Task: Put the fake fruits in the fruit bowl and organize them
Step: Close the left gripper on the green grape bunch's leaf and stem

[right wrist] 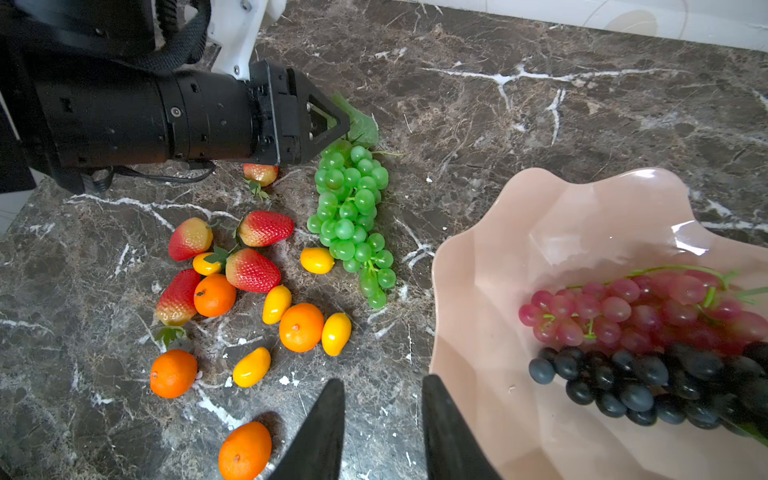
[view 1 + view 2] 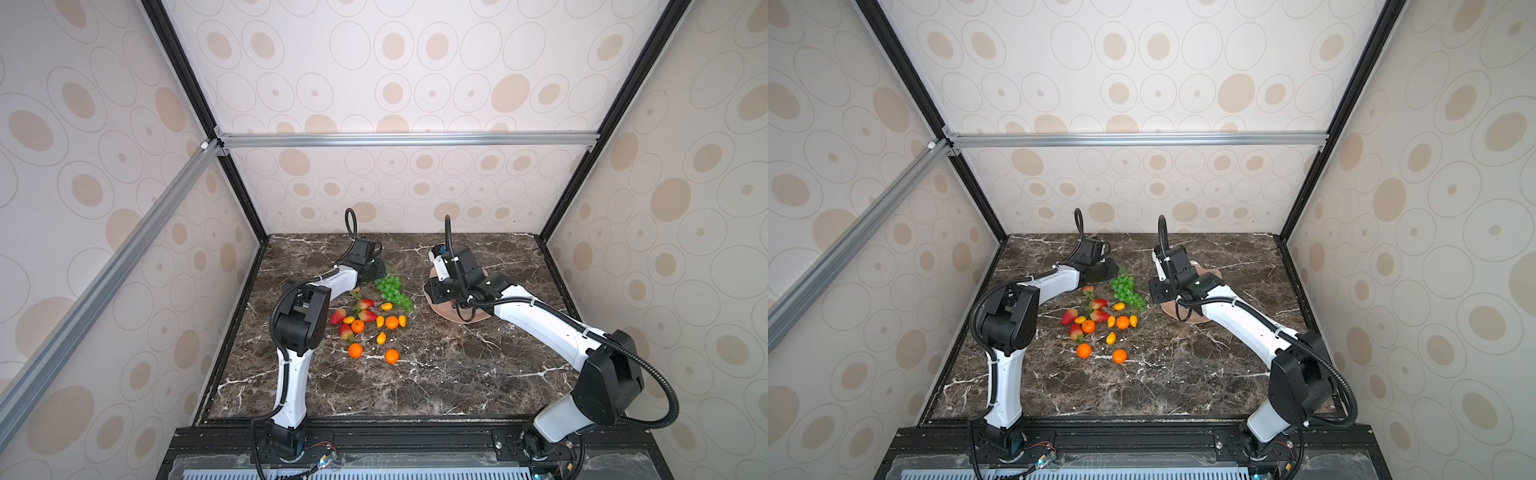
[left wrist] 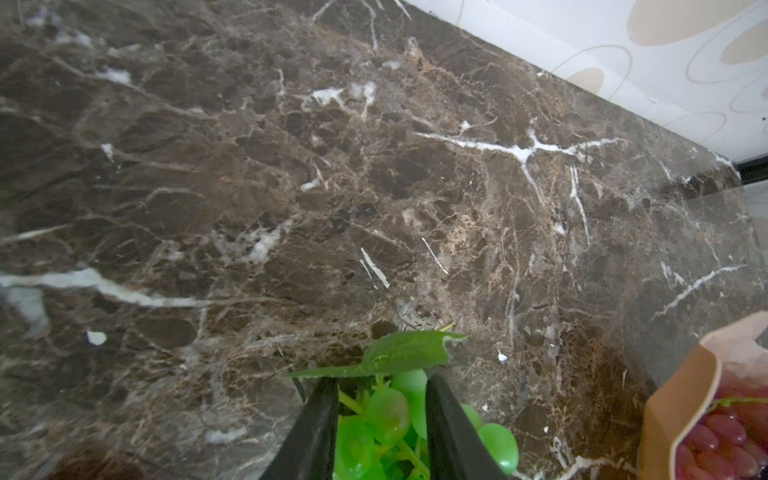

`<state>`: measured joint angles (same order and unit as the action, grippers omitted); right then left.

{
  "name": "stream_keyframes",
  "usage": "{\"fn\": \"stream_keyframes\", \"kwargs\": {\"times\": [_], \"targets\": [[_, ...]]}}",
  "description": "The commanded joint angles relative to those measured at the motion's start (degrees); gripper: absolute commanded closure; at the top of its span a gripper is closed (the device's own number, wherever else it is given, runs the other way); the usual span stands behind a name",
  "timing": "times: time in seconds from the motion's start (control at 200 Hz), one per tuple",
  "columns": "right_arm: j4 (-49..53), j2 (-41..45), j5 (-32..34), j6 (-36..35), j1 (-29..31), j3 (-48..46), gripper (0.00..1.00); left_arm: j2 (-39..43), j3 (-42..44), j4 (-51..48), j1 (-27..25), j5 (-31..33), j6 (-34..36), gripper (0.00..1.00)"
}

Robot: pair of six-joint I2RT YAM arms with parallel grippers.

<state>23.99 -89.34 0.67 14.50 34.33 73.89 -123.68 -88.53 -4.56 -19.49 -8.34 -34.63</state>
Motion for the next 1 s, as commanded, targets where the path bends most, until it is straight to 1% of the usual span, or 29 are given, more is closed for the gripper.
{"fn": "stream_keyframes", "kwargs": {"times": [0.0,0.11,0.235,0.425,0.625,0.995], "targets": [[0.60,-0.21,0.50,0.28,-0.03,0.52,0.66,-0.69,-2.77,-3.04,0.57,1.13,0.82,0.59],[0.70,-0.49,0.41,0.35,-0.01,0.78,0.66,-0.69,-2.48,-3.18,0.56,0.98,0.71,0.52],[1.08,-0.84,-0.02,0.40,0.04,1.23,0.66,-1.28,-2.81,-3.06,0.56,0.25,0.53,0.50],[1.48,-0.59,0.39,0.36,0.01,0.93,0.66,-3.25,-5.04,-4.03,0.59,-0.32,0.40,0.50],[1.47,0.04,0.71,0.52,-0.01,0.13,0.66,-5.20,-6.88,-4.74,0.85,-1.75,-0.29,0.52],[1.36,0.13,0.76,0.35,-0.01,-0.19,0.66,-8.03,-10.18,-6.83,1.25,-4.06,-0.33,0.52]]}}
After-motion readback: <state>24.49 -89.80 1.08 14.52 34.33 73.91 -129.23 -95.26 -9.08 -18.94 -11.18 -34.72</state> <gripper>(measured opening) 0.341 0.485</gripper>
